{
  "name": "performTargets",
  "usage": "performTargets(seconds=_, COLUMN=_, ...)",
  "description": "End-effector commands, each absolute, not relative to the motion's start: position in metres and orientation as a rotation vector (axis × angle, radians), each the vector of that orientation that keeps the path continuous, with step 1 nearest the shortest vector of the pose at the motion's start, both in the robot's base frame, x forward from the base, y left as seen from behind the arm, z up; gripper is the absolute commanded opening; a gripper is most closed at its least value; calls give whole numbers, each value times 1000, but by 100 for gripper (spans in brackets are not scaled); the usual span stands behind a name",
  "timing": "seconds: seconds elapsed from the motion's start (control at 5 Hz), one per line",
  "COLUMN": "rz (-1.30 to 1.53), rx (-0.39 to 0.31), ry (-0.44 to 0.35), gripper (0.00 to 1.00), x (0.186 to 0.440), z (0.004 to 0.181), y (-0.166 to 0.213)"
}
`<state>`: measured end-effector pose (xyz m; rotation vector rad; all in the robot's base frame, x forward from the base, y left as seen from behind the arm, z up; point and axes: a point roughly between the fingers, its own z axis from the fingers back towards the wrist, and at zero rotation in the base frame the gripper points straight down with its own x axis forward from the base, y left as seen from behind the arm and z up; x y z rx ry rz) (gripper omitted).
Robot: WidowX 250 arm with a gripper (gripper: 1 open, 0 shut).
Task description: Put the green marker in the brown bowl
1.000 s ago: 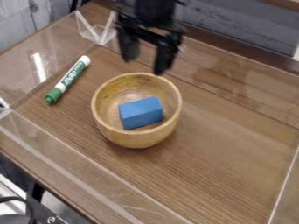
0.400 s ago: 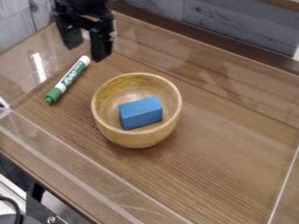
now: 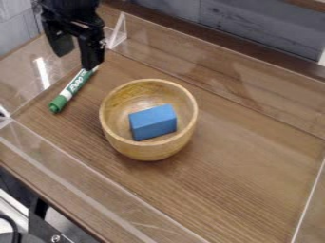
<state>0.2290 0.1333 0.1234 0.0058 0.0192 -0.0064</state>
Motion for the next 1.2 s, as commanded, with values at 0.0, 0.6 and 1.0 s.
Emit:
performTargets(seconds=0.0, rz=0, rx=34, ry=-20, gripper=100, x=231, z=132, y=141)
performTargets(seconds=0.6, rz=16, rx=30, ry=2, gripper=100, x=229, z=112, y=154)
performTargets(seconds=1.0, rz=27, rx=24, ry=18, gripper=100, x=228, z=99, y=164)
